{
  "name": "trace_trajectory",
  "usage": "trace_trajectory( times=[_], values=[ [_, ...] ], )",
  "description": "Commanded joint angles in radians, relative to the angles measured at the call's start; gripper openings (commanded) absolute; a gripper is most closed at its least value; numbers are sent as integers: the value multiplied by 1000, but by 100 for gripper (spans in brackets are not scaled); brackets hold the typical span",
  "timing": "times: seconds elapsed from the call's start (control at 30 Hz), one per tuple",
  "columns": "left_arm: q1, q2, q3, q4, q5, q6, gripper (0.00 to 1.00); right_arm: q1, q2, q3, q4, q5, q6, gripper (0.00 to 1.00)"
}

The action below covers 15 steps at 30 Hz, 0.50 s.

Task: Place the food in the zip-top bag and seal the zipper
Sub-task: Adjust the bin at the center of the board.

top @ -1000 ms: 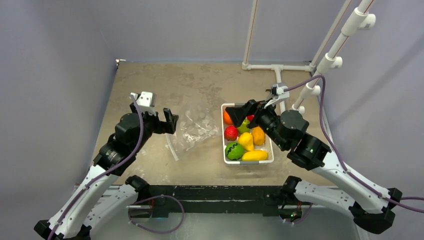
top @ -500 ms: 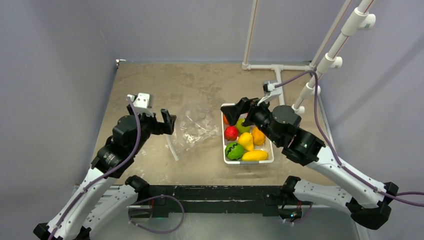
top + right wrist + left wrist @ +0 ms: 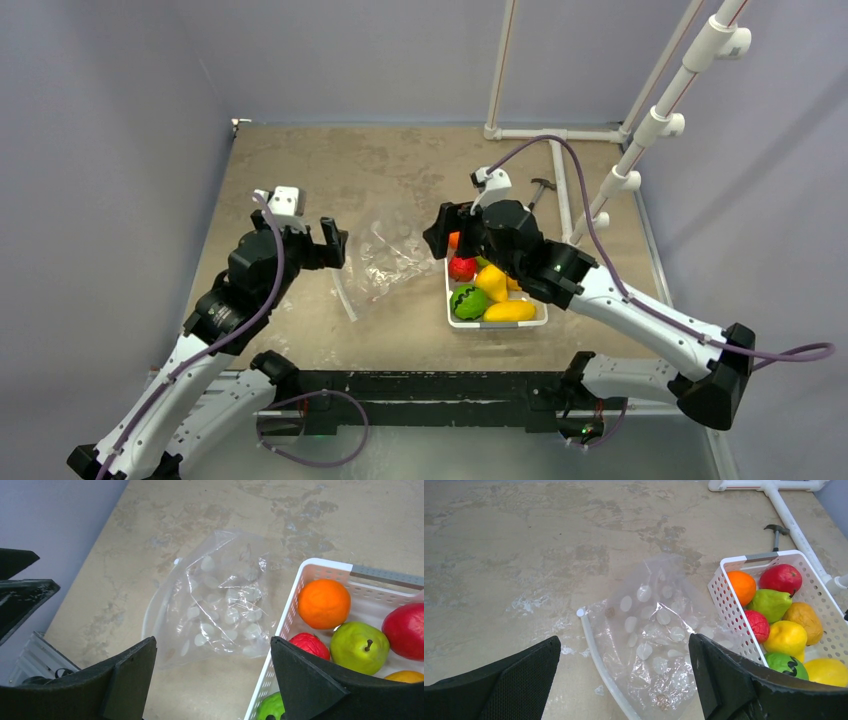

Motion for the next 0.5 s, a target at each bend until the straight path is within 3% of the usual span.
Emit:
trace_trajectory(
  times=[0.0,0.47],
  values=[
    [-1,-7,7,9,-24,-14,98,10,23,22,-1,11,21,84],
    [-2,-27,5,7,-36,-20,97,19,204,-36,-48,130,151,65]
  ],
)
